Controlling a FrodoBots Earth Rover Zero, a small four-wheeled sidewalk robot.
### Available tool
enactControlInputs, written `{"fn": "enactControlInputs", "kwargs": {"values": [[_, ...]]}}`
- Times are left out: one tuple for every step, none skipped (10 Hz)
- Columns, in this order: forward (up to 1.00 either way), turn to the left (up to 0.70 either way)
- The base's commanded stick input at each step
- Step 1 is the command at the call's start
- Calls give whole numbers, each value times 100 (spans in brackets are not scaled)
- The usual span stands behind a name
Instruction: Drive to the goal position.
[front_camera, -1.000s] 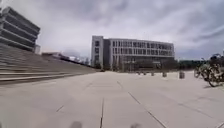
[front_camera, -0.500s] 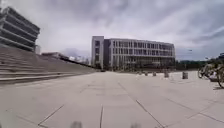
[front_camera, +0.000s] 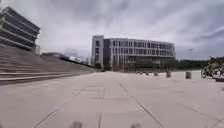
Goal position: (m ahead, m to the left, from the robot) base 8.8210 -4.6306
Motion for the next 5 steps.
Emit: {"fn": "enactControlInputs", "kwargs": {"values": [[70, 0], [70, 0], [70, 0], [70, 0], [70, 0]]}}
